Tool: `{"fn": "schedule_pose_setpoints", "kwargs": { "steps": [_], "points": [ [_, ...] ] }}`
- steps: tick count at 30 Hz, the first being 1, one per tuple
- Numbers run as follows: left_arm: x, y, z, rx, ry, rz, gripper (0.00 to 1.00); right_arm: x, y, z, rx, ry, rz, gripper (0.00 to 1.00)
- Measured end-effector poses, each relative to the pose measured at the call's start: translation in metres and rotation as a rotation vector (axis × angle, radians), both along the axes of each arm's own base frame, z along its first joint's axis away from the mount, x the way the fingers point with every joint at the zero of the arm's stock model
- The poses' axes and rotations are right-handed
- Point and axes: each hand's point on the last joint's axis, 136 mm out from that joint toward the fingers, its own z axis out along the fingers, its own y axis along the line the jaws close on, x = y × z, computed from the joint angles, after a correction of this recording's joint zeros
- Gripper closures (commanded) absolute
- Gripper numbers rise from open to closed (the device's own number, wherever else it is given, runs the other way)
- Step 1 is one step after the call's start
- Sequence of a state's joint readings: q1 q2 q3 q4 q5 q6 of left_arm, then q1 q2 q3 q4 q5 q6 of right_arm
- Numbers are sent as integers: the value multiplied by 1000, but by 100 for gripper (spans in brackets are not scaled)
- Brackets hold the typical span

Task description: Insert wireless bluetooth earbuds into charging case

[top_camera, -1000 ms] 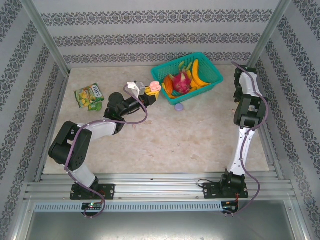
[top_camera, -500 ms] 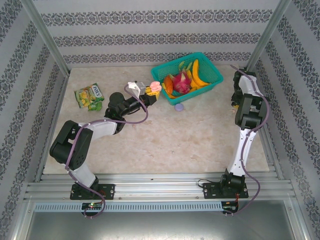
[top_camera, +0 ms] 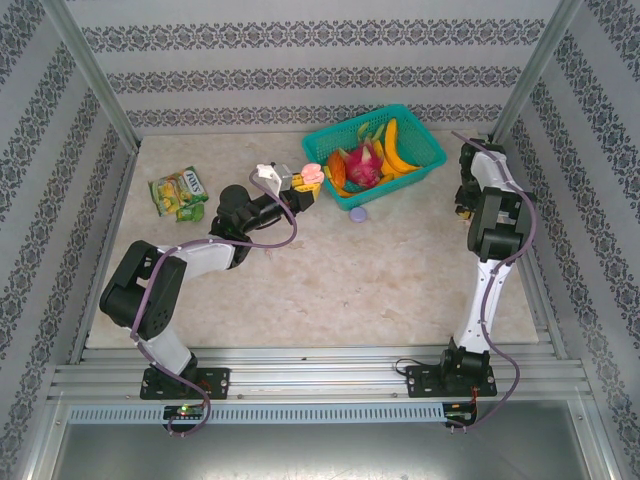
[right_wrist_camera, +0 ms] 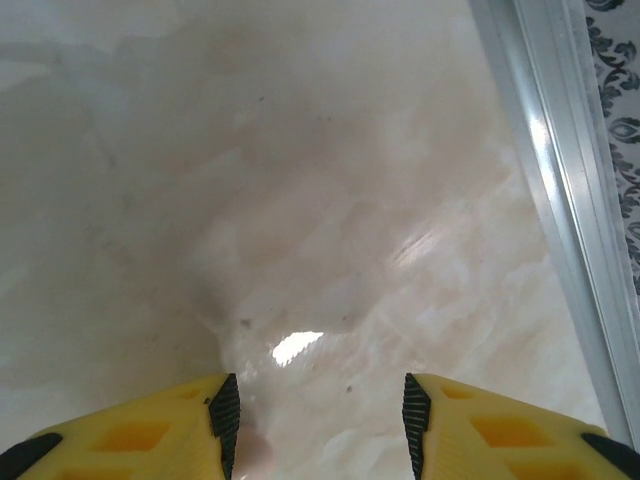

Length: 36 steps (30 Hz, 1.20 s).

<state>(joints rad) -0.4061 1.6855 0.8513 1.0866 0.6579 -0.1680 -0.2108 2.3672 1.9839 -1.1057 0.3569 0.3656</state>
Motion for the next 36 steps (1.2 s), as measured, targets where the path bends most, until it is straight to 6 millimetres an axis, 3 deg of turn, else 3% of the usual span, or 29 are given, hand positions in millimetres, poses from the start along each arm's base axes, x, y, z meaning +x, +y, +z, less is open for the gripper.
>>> {"fn": "schedule_pose_setpoints", "kwargs": {
  "steps": [17,27,36],
  "points": [
    [-5,3,-7,-3,22,2,100,-34,30,-7,44,51,34,51],
    [-8,4,-3,-12,17,5,100,-38,40,-8,83,17,8,54],
    [-9,5,-2,-13,15,5,100,-36,37,-9,121,-18,-60,60]
  ]
}}
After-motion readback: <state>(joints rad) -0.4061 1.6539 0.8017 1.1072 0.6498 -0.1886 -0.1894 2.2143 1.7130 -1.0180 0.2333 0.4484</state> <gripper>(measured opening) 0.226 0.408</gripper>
